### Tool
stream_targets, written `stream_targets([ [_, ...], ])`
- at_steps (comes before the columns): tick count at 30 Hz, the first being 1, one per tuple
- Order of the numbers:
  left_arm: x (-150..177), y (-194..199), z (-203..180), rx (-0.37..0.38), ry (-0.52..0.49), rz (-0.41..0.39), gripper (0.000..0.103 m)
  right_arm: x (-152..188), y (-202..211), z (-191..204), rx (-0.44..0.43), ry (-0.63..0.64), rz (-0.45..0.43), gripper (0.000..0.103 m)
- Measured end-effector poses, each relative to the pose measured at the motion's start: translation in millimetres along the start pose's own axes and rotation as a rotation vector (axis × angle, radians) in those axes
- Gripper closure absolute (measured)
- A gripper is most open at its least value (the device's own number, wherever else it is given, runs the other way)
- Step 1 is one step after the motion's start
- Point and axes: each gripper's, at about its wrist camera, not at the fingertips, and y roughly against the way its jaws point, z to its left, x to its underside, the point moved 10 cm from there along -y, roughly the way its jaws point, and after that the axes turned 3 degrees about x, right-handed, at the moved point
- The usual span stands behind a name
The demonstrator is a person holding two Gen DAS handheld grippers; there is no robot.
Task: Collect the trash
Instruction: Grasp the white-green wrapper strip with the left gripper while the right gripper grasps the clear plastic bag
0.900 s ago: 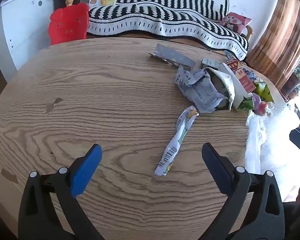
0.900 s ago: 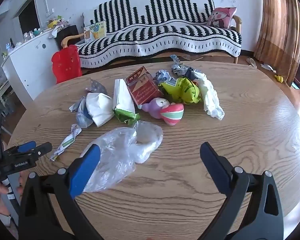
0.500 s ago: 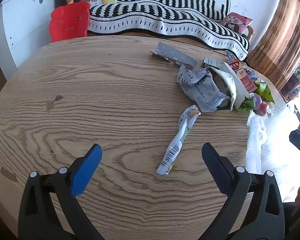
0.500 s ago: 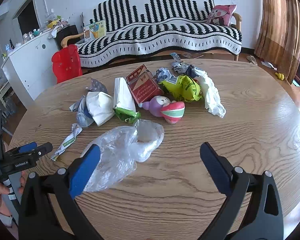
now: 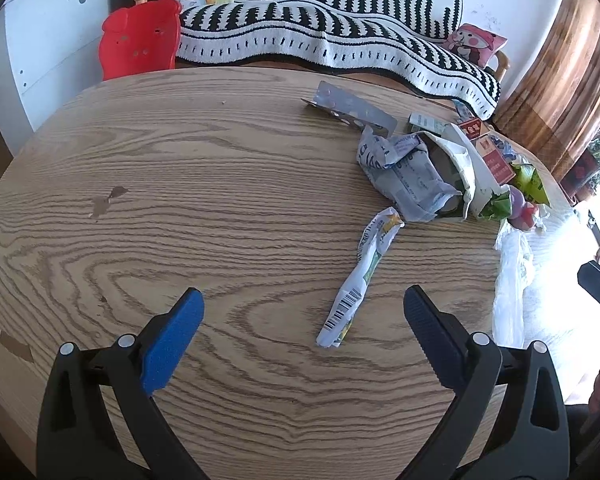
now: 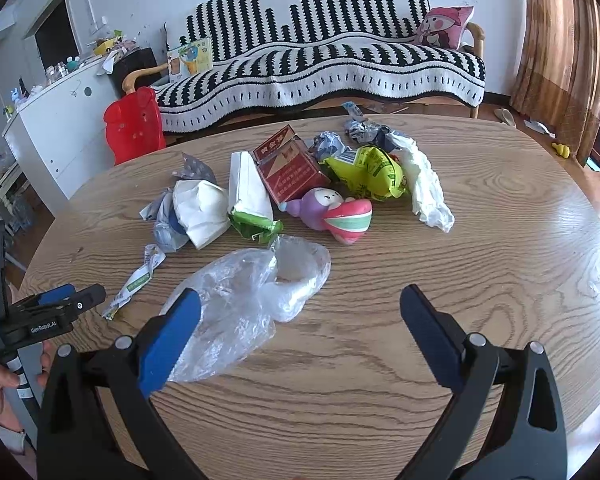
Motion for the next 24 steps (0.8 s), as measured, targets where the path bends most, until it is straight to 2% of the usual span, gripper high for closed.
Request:
stream_targets([
  [9,0,0,0,-0.003,-0.003,-0.002,0.006,2,0,0,-0.004,-0.014,0.017,0.007],
  [15,-2,-4,9,-0.043,-0.038,-0.021,0.006,6,2,2,0.014,-0.034,0.063,0.007],
  [18,-2,-11,13,-0.072,-0.059,-0.012,0.006,3,-3,14,0.020,-0.010,0.022,0.007],
  [21,-2,-17,14,-0.075,-0.078,0.004,0.006,2,-15,32,0.031,0.015,0.049,0.007],
  [24,0,-25,6,-0.054,-0.104,0.021,0.006,2,-34,54,0.052,0.098,0.085,0.007],
])
